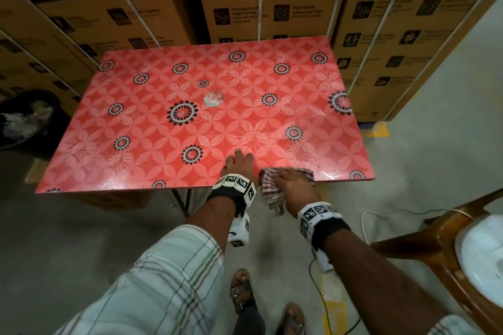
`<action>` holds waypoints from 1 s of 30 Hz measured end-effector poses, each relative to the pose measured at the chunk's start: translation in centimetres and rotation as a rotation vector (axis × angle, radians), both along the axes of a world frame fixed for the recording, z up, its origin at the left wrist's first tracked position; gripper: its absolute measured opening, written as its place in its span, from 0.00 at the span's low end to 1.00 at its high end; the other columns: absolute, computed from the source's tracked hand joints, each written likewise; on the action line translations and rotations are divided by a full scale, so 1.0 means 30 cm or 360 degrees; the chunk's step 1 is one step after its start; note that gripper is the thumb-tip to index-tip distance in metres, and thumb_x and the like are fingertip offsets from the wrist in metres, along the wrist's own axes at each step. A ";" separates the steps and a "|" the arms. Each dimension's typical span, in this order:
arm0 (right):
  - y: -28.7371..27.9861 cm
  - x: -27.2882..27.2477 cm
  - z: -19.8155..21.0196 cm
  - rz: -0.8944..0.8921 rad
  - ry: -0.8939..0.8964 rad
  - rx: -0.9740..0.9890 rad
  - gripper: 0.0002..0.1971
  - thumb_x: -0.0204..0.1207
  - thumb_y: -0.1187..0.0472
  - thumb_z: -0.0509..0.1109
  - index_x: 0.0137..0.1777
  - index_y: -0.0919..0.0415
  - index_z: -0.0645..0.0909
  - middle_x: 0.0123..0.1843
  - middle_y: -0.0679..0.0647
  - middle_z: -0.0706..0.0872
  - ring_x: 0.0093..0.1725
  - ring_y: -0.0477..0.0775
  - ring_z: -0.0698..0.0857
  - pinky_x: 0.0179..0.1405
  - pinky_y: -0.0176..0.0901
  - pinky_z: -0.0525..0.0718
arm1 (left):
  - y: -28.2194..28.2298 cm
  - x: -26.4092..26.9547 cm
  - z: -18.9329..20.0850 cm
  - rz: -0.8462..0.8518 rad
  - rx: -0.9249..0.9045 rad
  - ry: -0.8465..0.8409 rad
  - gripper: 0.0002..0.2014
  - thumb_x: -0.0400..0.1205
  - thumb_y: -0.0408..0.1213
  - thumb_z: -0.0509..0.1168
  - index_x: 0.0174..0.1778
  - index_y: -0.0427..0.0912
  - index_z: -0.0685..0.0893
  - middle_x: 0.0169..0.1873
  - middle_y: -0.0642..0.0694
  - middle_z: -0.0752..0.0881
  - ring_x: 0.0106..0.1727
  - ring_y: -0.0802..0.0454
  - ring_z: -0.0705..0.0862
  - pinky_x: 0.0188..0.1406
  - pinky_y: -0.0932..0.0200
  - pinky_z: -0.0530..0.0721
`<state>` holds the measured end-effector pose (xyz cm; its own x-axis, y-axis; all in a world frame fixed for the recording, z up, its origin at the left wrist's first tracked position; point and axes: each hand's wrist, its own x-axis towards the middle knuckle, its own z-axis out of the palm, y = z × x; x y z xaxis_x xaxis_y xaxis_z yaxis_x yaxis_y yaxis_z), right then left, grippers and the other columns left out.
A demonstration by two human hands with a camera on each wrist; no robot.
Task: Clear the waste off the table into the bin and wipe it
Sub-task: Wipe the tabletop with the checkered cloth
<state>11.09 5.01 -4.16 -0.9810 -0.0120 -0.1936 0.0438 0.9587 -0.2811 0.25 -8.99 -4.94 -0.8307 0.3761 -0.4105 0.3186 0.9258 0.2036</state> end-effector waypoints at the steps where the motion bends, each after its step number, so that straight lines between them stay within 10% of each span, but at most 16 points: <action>1: -0.011 0.001 -0.002 0.0041 0.0002 -0.0017 0.36 0.71 0.72 0.70 0.80 0.57 0.64 0.82 0.56 0.64 0.80 0.59 0.60 0.82 0.53 0.56 | 0.000 0.003 -0.002 0.0010 0.0015 0.0018 0.34 0.84 0.49 0.63 0.83 0.46 0.57 0.85 0.38 0.51 0.83 0.32 0.52 0.79 0.34 0.62; 7: 0.126 0.056 -0.005 -0.0117 -0.0004 -0.0090 0.36 0.69 0.75 0.65 0.79 0.58 0.67 0.82 0.55 0.64 0.81 0.57 0.60 0.81 0.52 0.57 | 0.029 0.012 0.022 0.0069 -0.0047 -0.0071 0.41 0.79 0.53 0.69 0.83 0.44 0.56 0.85 0.38 0.50 0.83 0.33 0.52 0.79 0.35 0.61; 16: 0.174 -0.241 0.009 0.0020 -0.0051 0.0024 0.33 0.74 0.66 0.69 0.80 0.60 0.64 0.82 0.58 0.64 0.80 0.60 0.60 0.80 0.54 0.59 | 0.129 -0.007 -0.020 0.0001 0.0156 0.0310 0.22 0.84 0.45 0.59 0.73 0.40 0.71 0.72 0.39 0.74 0.69 0.40 0.73 0.68 0.43 0.77; 23: 0.159 -0.209 0.002 0.0028 -0.0177 0.0072 0.42 0.74 0.46 0.69 0.82 0.63 0.56 0.82 0.60 0.60 0.81 0.62 0.57 0.82 0.57 0.55 | 0.159 -0.172 0.014 -0.0046 0.0130 0.0081 0.24 0.87 0.46 0.55 0.79 0.43 0.68 0.84 0.41 0.59 0.81 0.36 0.60 0.78 0.38 0.66; 30: 0.214 -0.389 -0.017 -0.0102 -0.0196 0.0044 0.36 0.79 0.51 0.60 0.83 0.61 0.50 0.85 0.59 0.53 0.83 0.61 0.51 0.82 0.58 0.50 | 0.194 -0.333 -0.006 -0.0169 0.0114 0.0055 0.29 0.83 0.42 0.64 0.81 0.44 0.65 0.84 0.40 0.56 0.83 0.37 0.58 0.80 0.40 0.65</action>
